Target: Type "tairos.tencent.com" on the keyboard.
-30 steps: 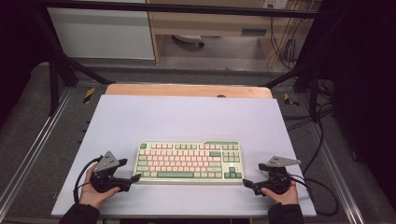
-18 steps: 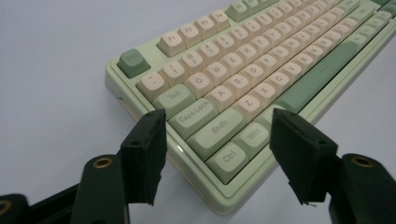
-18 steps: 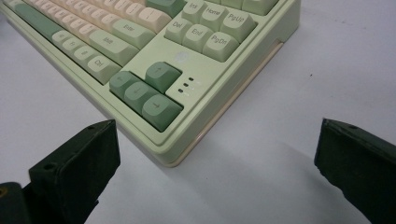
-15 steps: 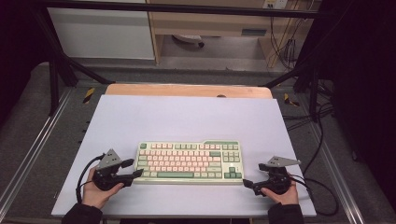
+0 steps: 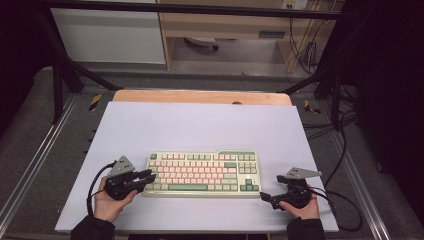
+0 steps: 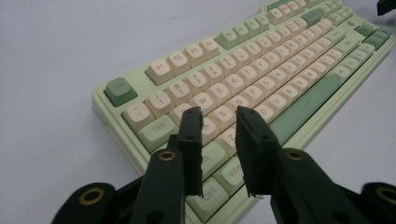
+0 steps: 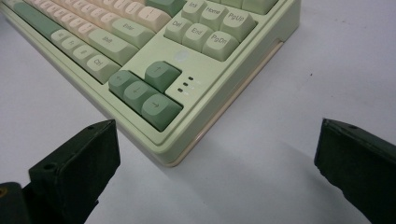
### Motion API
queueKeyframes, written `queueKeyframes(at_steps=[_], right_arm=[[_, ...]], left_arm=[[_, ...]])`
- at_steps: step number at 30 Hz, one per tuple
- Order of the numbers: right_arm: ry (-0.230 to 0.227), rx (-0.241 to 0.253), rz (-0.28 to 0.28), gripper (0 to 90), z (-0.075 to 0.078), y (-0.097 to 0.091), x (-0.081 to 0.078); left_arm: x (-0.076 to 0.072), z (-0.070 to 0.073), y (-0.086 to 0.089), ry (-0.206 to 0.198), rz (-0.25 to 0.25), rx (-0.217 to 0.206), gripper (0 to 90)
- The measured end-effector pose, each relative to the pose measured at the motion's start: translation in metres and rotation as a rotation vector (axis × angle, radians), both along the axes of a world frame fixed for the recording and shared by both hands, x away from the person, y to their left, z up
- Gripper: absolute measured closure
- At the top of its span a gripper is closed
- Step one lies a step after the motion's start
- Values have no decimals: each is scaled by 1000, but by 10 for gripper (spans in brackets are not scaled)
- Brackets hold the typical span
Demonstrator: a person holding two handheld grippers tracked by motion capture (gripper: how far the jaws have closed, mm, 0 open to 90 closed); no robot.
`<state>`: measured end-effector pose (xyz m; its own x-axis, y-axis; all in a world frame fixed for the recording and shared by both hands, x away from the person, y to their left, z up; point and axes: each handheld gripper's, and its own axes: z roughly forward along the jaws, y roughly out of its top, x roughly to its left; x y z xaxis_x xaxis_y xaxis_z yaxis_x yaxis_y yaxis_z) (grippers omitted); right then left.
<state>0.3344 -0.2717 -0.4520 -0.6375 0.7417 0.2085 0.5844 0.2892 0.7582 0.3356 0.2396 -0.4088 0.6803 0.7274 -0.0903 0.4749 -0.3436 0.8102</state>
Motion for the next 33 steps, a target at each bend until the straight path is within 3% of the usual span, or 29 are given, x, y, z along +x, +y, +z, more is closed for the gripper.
queueKeyframes(at_steps=[12,33], right_arm=[[-3,3,1,7,-1,1,0],[0,1,3,7,-1,1,0]], left_arm=[[9,0,-15,16,-11,5,885],[27,-2,-59,31,-54,16,899]])
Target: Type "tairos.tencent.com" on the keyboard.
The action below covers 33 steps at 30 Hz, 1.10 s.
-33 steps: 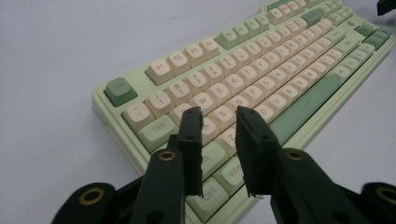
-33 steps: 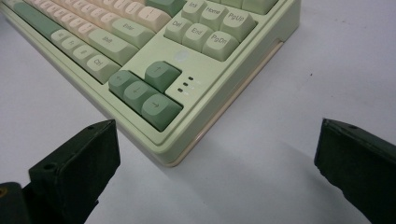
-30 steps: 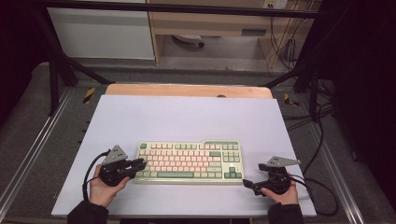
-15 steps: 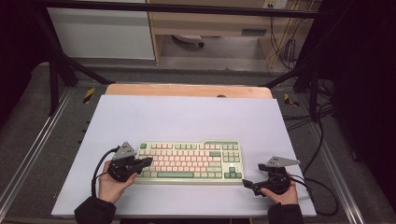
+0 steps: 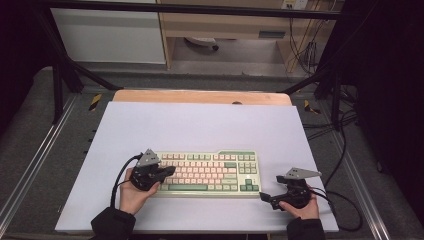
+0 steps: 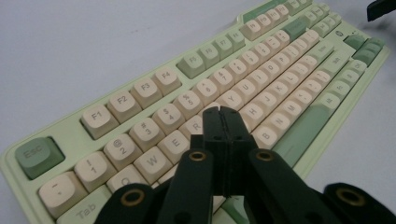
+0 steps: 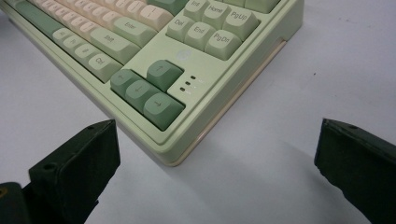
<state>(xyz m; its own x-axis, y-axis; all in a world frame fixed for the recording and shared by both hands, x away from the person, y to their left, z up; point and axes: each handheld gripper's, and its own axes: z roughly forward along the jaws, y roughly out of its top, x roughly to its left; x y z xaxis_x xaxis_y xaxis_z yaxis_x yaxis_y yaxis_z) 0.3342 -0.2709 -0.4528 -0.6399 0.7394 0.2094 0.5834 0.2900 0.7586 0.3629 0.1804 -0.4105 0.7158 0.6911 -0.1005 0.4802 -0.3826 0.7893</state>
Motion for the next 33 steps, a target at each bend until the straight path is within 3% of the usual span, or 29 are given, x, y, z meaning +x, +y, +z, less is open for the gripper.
queueKeyframes(at_steps=[16,33], right_arm=[[0,-2,3,6,0,0,0],[-3,-6,7,5,0,0,0]], left_arm=[[12,-8,-29,3,6,26,899],[18,-18,-33,-1,21,52,900]])
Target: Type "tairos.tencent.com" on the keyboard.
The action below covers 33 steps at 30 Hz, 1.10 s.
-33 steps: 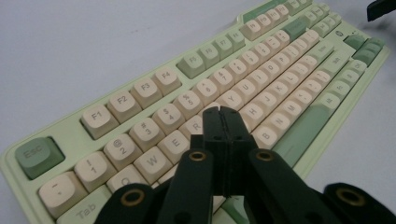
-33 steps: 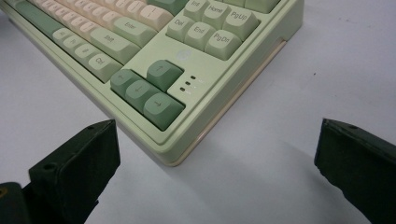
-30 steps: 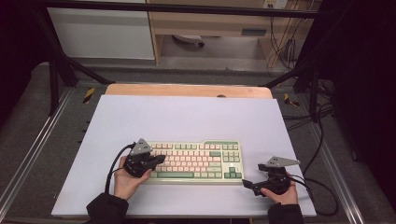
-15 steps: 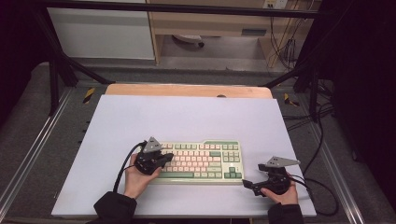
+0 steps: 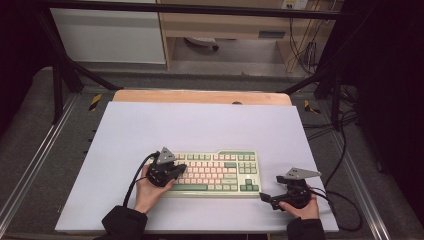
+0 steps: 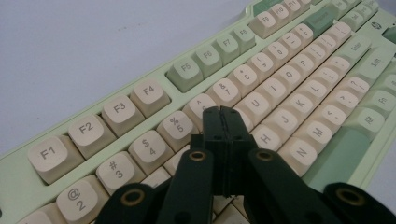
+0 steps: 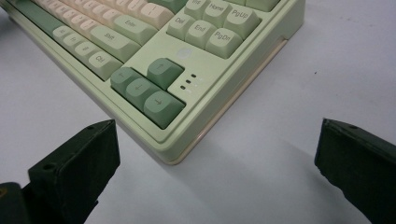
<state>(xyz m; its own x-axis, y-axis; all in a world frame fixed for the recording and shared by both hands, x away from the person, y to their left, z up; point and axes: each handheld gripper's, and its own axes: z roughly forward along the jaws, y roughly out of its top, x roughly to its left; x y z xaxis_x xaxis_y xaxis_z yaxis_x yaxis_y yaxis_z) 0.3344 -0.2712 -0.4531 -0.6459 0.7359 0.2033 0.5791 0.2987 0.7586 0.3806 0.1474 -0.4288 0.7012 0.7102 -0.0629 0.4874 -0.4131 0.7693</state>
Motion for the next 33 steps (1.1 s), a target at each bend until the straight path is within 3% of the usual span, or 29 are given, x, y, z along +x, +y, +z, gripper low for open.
queueKeyframes(at_steps=[9,33], right_arm=[[6,-2,-1,5,0,0,0],[2,-2,-2,5,0,0,-1]], left_arm=[[-1,-2,-1,-3,-3,9,900],[-17,13,19,-24,-16,-5,900]])
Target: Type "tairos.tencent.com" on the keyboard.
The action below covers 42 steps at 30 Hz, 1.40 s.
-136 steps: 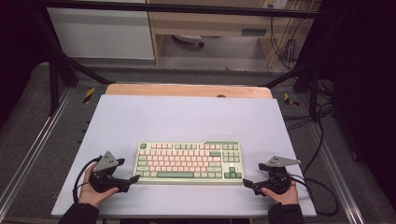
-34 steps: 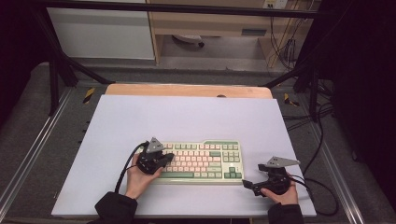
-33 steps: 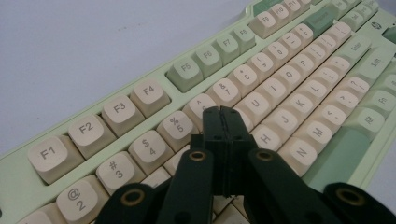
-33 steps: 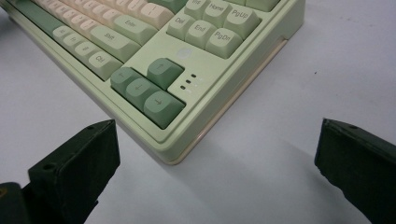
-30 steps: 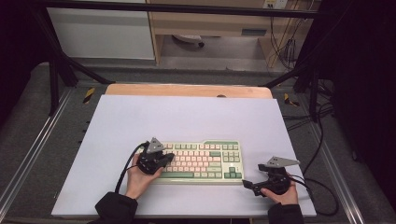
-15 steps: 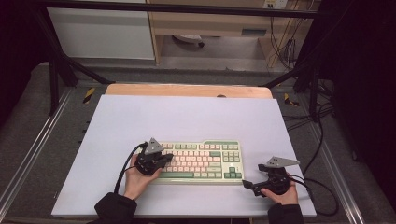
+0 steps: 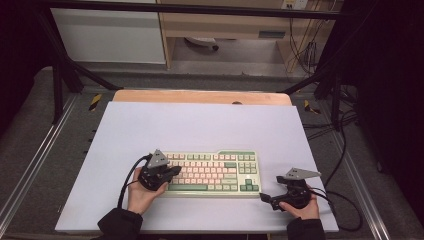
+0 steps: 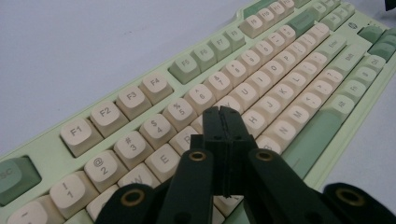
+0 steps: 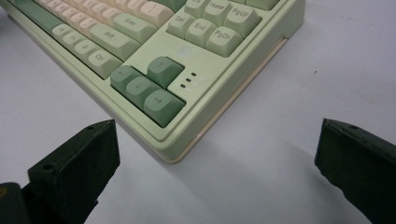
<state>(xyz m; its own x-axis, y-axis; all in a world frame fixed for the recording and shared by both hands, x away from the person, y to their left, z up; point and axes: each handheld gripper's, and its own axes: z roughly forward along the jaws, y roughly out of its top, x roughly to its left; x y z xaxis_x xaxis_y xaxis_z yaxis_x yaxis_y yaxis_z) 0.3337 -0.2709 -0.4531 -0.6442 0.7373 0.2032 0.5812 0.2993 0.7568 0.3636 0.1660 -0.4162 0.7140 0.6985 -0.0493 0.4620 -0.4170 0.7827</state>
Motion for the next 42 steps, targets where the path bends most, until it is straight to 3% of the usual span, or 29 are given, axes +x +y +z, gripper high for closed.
queueKeyframes(at_steps=[14,25,42], right_arm=[[1,-2,2,5,0,0,0],[7,-2,0,4,0,1,-1],[4,1,0,4,0,0,-1]], left_arm=[[-6,2,24,-5,37,-1,900],[-8,-3,39,5,67,16,900],[-7,-12,44,15,83,39,900]])
